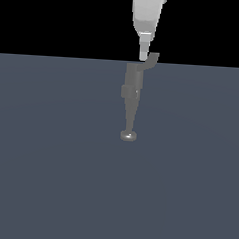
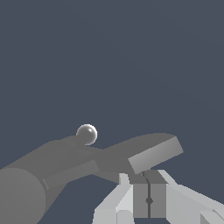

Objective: Turn on the faucet by rotating a designated handle.

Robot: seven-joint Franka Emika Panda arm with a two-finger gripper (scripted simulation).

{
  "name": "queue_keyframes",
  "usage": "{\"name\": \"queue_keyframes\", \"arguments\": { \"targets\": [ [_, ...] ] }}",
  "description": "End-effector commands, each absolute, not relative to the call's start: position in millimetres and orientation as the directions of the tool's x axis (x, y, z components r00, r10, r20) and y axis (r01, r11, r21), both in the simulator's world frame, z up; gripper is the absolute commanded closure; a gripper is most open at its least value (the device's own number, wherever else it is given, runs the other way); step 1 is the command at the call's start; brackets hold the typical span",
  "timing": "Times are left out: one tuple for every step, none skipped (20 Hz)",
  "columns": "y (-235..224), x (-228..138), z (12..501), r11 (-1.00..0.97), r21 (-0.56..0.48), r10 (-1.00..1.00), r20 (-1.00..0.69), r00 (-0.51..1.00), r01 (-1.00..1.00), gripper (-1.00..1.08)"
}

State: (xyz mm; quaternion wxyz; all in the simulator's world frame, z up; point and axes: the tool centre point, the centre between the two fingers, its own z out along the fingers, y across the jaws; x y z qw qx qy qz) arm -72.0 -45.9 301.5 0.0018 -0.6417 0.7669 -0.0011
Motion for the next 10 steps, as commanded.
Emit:
{"name": "queue_keyframes", "arguments": {
  "targets": [
    [-55, -68, 301, 0.182, -0.003, -0.983, -0.001, -0.182, -0.983, 1.08],
    [-59, -66, 301, 0.184, -0.003, -0.983, -0.001, -0.184, -0.983, 1.08],
    [-63, -64, 301, 0.185, -0.003, -0.983, -0.001, -0.185, -0.983, 1.08],
    [-67, -62, 301, 0.186, -0.003, -0.982, -0.001, -0.186, -0.982, 1.08],
    [-70, -60, 301, 0.188, -0.003, -0.982, -0.001, -0.188, -0.982, 1.08],
    [-74, -58, 301, 0.189, -0.002, -0.982, -0.001, -0.189, -0.982, 1.08],
    [-78, -56, 301, 0.19, -0.002, -0.982, -0.001, -0.19, -0.982, 1.08],
    [-81, -54, 301, 0.192, -0.002, -0.981, 0.0, -0.192, -0.981, 1.08],
    [-85, -52, 301, 0.193, -0.002, -0.981, 0.0, -0.193, -0.981, 1.08],
    [-89, -50, 301, 0.194, -0.002, -0.981, 0.0, -0.194, -0.981, 1.08]
  ]
}}
